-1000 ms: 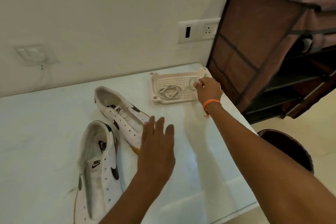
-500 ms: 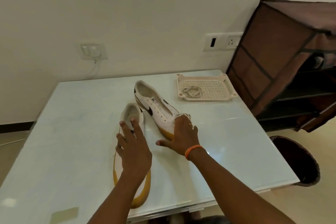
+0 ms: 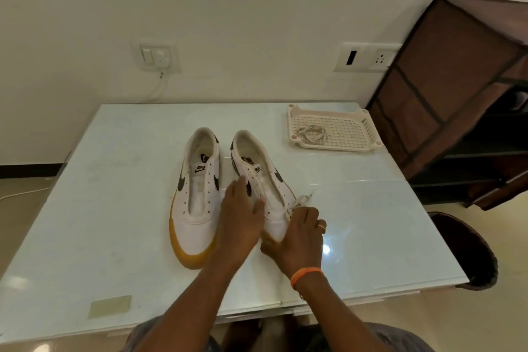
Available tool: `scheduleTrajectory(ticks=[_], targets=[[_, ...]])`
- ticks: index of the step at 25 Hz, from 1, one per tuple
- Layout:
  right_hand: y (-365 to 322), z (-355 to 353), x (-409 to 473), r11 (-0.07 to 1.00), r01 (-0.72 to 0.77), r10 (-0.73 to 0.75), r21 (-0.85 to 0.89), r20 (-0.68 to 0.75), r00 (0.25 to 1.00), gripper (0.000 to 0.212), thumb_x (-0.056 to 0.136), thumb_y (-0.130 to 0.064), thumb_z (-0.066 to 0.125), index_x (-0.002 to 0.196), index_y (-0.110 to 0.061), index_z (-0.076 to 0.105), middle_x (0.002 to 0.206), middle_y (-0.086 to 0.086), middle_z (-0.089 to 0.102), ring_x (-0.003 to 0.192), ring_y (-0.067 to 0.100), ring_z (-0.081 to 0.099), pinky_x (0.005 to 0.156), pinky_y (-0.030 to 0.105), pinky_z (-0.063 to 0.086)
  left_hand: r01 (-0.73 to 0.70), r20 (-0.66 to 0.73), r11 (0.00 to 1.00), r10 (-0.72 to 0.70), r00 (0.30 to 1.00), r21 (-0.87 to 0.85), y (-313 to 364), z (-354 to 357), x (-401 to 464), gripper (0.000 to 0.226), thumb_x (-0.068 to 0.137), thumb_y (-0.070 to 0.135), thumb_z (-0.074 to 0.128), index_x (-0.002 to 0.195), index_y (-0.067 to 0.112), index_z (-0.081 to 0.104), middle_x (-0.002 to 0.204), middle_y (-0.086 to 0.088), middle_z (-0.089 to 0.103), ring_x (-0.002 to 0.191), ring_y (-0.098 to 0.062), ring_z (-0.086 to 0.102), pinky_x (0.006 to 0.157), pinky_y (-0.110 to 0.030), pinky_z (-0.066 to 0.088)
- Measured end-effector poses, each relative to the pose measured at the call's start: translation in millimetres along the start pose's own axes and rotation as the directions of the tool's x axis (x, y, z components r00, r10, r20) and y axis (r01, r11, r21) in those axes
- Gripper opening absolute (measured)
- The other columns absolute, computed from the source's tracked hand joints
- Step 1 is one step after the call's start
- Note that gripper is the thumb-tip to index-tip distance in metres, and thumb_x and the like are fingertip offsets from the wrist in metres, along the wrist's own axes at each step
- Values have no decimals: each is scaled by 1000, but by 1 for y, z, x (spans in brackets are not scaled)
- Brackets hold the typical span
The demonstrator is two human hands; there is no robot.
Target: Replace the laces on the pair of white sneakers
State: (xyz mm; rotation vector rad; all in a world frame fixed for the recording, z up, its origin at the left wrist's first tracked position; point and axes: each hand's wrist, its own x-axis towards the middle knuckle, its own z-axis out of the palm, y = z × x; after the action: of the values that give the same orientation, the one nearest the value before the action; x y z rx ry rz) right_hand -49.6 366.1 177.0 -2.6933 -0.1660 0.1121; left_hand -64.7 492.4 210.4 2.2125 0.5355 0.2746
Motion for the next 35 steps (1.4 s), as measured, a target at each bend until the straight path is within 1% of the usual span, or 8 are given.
scheduleTrajectory(ticks=[3, 6, 10, 14, 22, 26, 31, 35], targets=[[9, -10, -32, 999, -7, 8, -33, 31, 999, 88, 53, -68, 73, 118, -17, 42, 117, 2, 39, 103, 25, 44, 83, 32, 45, 171, 148, 949, -135, 980, -264, 8, 17, -40, 61, 92, 21, 63, 146, 19, 36, 143, -1, 51, 130, -19, 49, 104, -29, 42], [11, -34, -23, 992, -115, 107, 45, 155, 982, 74, 67, -71, 65, 120, -21, 46, 119, -1, 47, 111, 25, 49, 92, 41, 42, 168, 106, 964, -148, 983, -207, 9, 20, -43, 59, 91, 18, 64, 144, 19, 37, 141, 0, 51, 130, -21, 49, 98, -23, 41], [11, -74, 13, 814, -171, 154, 555, 76, 985, 29, 93, -39, 54, 70, -21, 53, 72, -4, 60, 78, 20, 58, 83, 44, 37, -28, -130, 999, 23, 991, -35, 25, 13, -28, 52, 91, 24, 64, 140, 24, 45, 129, 7, 55, 117, -15, 52, 99, -32, 48], [9, -104, 31, 523, -121, -191, 844, 255, 948, 36, 98, -16, 48, 64, -15, 59, 55, -1, 48, 53, 13, 43, 55, 26, 37, -87, 342, 928, 219, 914, -361, 49, 7, -8, 38, 95, 15, 61, 124, 40, 56, 104, 22, 62, 77, -2, 65, 69, -14, 51], [37, -110, 55, 655, -8, 6, 756, 5, 1000, 19, 92, -25, 63, 85, -9, 72, 70, -5, 67, 59, -2, 58, 52, 9, 41, -44, 335, 939, 166, 927, -342, 35, -17, 23, 18, 81, 34, 76, 78, 16, 74, 66, 0, 67, 55, -10, 54, 56, -19, 43], [61, -109, 66, 767, -14, 226, 642, -248, 942, 20, 93, -30, 63, 90, -13, 73, 81, -2, 69, 77, 10, 62, 73, 27, 49, 8, 321, 906, 142, 936, -423, 30, -35, 30, 19, 83, 33, 72, 77, 15, 74, 69, -7, 66, 59, -9, 54, 59, -19, 44], [85, -119, 74, 99, -326, 653, 940, 185, 734, 25, 96, -35, 55, 81, -16, 60, 73, 1, 52, 50, 10, 36, 43, 22, 33, 270, 367, 661, 8, 930, -700, 32, -42, 33, 29, 80, 36, 63, 87, 9, 70, 71, -5, 60, 57, -11, 47, 57, -24, 39], [87, -115, 75, 381, -455, 588, 805, 169, 791, 35, 97, -48, 49, 94, -17, 65, 88, 0, 61, 66, 13, 45, 61, 32, 40, 308, 340, 555, -48, 939, -773, 27, -45, 38, 29, 89, 37, 59, 96, 13, 73, 63, 3, 48, 59, -10, 37, 61, -27, 32]])
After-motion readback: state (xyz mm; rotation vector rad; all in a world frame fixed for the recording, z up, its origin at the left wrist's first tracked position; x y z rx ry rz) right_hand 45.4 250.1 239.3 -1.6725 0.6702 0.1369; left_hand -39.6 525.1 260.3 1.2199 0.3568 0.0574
